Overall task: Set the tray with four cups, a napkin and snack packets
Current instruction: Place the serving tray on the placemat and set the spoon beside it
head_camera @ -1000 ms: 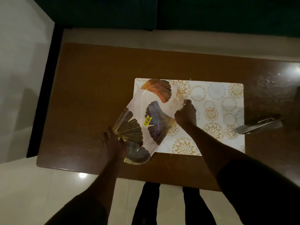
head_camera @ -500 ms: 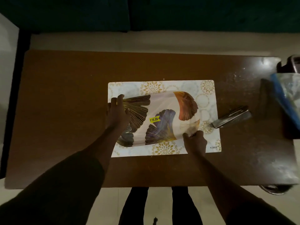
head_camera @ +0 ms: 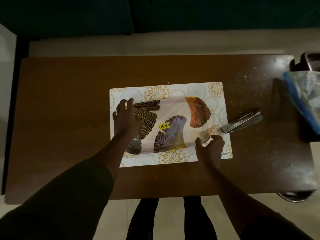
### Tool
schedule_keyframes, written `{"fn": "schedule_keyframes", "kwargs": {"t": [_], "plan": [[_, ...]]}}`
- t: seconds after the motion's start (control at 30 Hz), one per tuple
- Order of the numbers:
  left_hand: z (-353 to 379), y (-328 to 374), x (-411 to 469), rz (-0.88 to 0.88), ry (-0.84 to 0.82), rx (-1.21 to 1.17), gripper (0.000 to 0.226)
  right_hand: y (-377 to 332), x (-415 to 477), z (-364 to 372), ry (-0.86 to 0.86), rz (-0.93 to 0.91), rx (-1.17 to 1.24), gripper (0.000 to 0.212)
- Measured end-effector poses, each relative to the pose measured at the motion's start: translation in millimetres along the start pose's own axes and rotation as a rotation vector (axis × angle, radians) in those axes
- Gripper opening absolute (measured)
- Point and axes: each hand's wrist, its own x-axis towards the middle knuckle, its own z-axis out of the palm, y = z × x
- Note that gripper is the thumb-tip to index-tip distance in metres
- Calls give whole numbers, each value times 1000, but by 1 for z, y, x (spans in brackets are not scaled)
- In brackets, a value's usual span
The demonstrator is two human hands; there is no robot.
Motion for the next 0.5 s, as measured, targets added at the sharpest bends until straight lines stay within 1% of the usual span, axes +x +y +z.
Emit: {"fn": "schedule_keyframes", "kwargs": {"t": [0.07, 0.13, 0.17, 0.23, 0.3, 0.37, 0.4, 0.43, 0.5], "plan": [[-5, 11, -2, 46, 33, 42, 59, -9, -1, -6, 70, -168, 16, 53], [-9, 25, -5, 97, 68, 59, 57, -25, 3, -15, 145, -291, 46, 50], [-9, 33, -8, 117, 76, 53, 57, -34, 7, -22, 207, -319, 67, 49], [-9, 53, -13, 153, 66, 9, 56, -49, 19, -43, 393, -329, 95, 52], [-5, 75, -18, 185, 39, -39, 57, -53, 37, -67, 576, -285, 112, 60], [0, 97, -23, 217, 11, -74, 58, -45, 56, -87, 652, -165, 147, 70], [3, 109, -26, 237, -1, -86, 58, -38, 66, -94, 642, -85, 164, 77], [6, 120, -29, 256, -13, -95, 58, -30, 75, -99, 595, 4, 181, 85], [13, 140, -35, 289, -26, -101, 58, -16, 89, -102, 402, 149, 248, 102]]}}
